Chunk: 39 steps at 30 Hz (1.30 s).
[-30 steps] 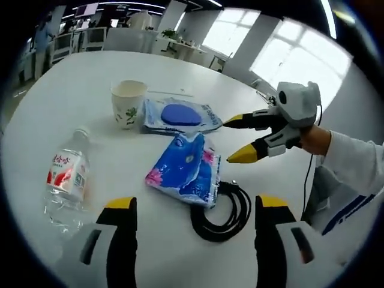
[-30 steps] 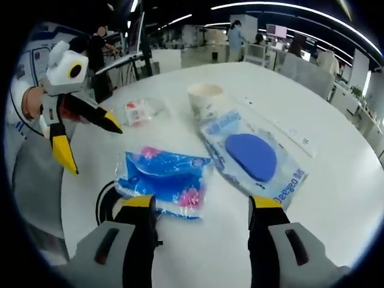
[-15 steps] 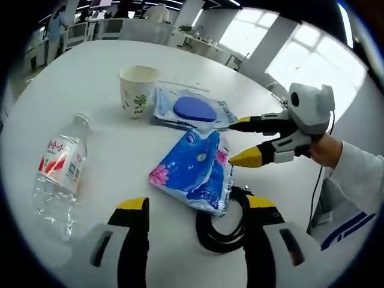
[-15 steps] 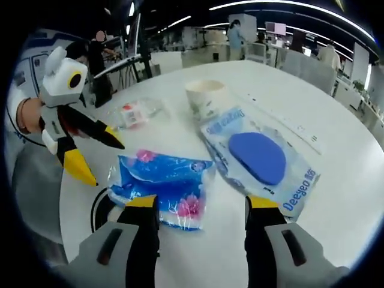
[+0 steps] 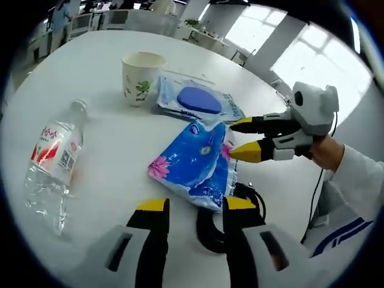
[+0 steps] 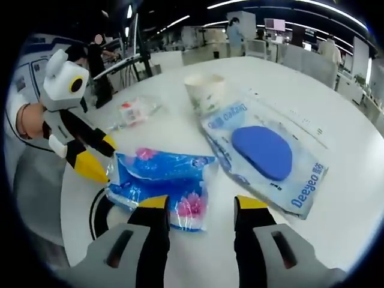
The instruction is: Arrange the tabletop items into an orderly group along one side of the table until the central work area is clear of visible clutter.
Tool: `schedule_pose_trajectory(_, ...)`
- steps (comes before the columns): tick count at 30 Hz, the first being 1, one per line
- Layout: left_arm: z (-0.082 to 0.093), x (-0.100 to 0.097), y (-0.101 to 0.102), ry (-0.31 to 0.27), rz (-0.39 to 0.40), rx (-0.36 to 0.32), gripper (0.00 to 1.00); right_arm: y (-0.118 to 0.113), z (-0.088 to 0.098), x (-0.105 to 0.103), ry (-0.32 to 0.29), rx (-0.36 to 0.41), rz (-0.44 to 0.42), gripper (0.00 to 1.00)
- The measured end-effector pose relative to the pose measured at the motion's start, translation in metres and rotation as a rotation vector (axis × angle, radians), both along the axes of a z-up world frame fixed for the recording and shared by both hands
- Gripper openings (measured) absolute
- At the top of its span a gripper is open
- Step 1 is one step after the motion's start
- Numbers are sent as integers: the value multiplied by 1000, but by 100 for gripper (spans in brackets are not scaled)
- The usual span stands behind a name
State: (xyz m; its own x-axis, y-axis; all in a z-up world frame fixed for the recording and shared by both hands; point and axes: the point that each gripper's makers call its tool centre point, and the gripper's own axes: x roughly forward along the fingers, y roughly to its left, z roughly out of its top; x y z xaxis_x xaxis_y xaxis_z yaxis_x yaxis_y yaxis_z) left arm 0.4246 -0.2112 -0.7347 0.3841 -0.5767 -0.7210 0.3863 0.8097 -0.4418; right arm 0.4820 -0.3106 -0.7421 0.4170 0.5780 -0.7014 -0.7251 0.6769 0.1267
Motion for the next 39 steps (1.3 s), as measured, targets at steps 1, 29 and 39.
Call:
schedule_pose_trajectory(1,-1,0,0,4,1,-1,30,1,0,0,1,2,0,35)
schedule_pose_trajectory(29,-4,-4,-2,22,-22,-8,0,-2,4,-15,14,9,-17,0)
schedule_pose_trajectory(39,16,1,-4,-30,-44,-29,0,-8,27,-22,-32,25,-51,0)
